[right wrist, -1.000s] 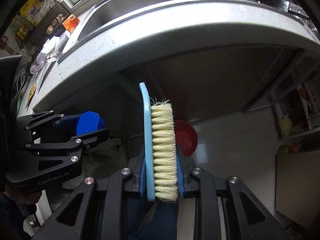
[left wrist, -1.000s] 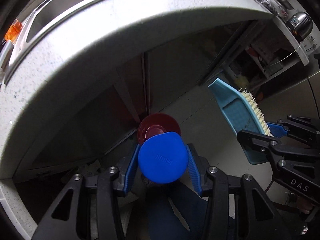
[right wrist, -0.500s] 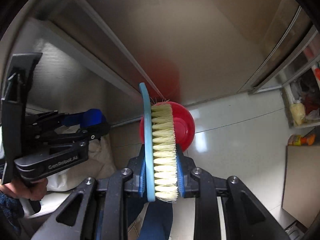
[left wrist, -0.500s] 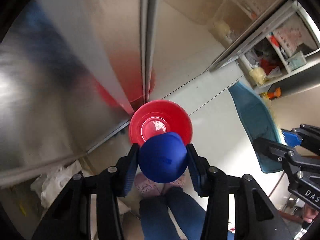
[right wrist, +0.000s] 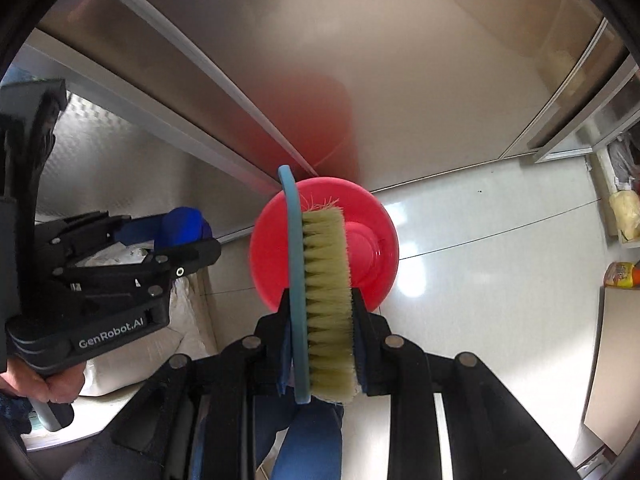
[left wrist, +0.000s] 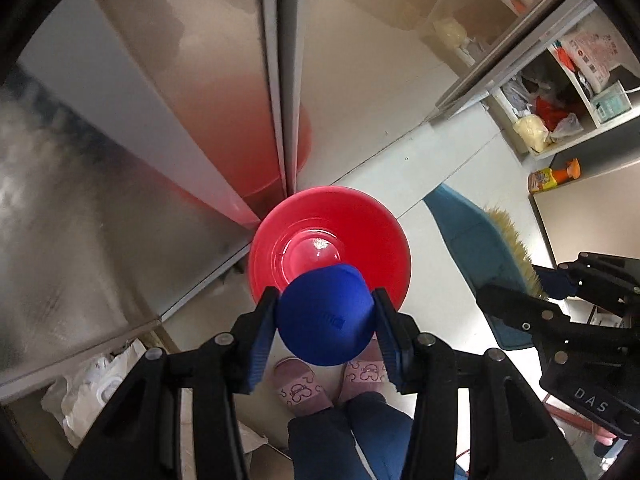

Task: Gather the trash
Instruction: 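Open the left tool over the red bucket while the right tool releases the brush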

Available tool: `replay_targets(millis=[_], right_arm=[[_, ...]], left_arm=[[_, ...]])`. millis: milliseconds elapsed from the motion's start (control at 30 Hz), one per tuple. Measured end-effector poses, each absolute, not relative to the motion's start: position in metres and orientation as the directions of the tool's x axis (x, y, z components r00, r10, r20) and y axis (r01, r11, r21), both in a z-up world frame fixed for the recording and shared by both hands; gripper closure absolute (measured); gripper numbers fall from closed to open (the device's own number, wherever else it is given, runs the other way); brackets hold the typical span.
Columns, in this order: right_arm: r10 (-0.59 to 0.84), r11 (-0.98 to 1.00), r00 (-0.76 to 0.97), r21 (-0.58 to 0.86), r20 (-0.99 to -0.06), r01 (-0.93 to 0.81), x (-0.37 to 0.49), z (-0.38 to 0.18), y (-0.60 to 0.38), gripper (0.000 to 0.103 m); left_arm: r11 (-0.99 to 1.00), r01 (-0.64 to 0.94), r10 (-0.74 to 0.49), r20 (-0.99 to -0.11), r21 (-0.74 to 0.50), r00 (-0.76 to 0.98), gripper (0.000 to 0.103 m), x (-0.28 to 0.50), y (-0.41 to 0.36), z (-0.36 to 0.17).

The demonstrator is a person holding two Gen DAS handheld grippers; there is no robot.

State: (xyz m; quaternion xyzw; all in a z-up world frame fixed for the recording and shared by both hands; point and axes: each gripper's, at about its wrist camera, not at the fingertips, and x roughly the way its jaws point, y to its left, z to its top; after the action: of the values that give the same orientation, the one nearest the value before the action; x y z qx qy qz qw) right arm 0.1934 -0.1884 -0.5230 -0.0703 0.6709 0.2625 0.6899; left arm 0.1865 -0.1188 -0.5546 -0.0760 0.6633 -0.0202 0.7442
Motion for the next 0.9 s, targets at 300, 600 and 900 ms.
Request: replay_targets(millis=[300, 600, 900], right_arm=[[0.262, 0.852, -0.036, 0.249, -0.964, -0.460, 0.187, -0.516, -0.191, 0.080], [0.262, 0.844, -0.035, 0.247, -0.964, -0.475, 0.185, -0.526, -0.185, 0.080], [0.244, 0.831, -0.028, 0.224, -0.969, -0.509, 0.179, -0.534, -0.180, 0.080]], left_arm=[[0.992, -0.054, -0.104, -0.986, -0.112, 0.128, 0.036, 0.185, -0.113, -0.561], [0.986, -0.131, -0.082, -0.987, -0.101, 0.140, 0.021, 0.171, -0.098, -0.554], [0.983, -0.173, -0.037, -0.990, -0.060, 0.135, 0.008, 0.158, -0.087, -0.550]])
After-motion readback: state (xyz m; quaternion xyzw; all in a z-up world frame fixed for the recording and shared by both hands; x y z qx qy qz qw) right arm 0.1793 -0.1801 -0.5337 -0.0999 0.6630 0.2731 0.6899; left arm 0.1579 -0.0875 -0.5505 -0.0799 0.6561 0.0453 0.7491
